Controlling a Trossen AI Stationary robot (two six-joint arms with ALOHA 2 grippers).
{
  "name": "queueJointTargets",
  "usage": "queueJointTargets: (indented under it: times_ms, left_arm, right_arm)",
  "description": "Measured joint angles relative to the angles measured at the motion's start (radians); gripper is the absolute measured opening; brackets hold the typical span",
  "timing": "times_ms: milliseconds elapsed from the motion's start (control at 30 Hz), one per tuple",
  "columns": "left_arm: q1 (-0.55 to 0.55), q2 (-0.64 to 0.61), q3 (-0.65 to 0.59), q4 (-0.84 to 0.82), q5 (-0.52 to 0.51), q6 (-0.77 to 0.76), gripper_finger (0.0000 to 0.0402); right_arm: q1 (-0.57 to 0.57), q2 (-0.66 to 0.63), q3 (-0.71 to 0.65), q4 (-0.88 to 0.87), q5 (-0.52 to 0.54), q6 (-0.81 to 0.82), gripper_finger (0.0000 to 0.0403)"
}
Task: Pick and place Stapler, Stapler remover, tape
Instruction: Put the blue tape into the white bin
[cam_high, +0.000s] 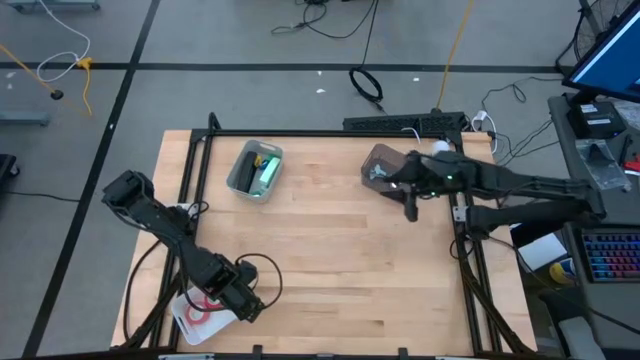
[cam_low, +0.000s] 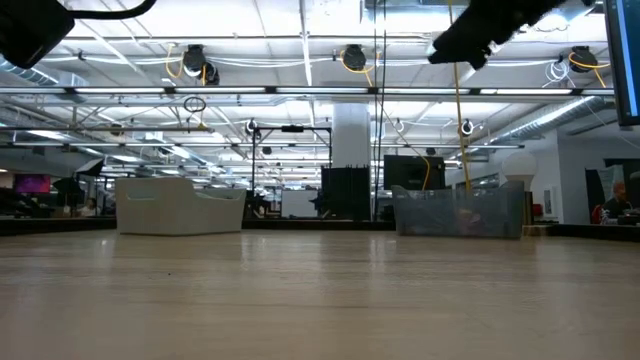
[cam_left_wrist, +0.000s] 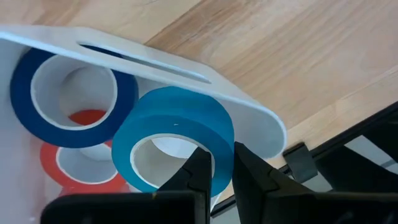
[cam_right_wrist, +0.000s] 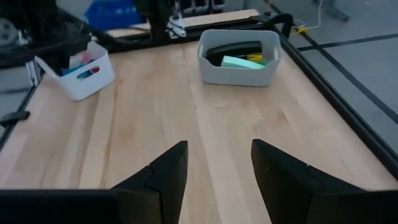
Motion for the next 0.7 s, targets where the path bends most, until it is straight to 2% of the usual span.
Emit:
queueJointTargets:
  times_ms: [300, 567, 700]
  left_arm:
    - [0.000, 0.000, 0.000, -0.015, 0.004, 0.000, 0.0036]
    - [-0.001, 0.000, 0.000, -0.065, 0.006, -0.003, 0.0036]
    - [-0.001, 0.000, 0.000, -0.060, 0.006, -0.003, 0.0075]
  right_arm:
    - [-0.030, -0.287, -0.230, 0.076, 0.004, 0.131, 0.0167]
    - [-0.041, -0.433, -0.355, 0.078, 0.004, 0.252, 0.0173]
    - [-0.041, -0.466, -0.399, 0.079, 0.004, 0.301, 0.0173]
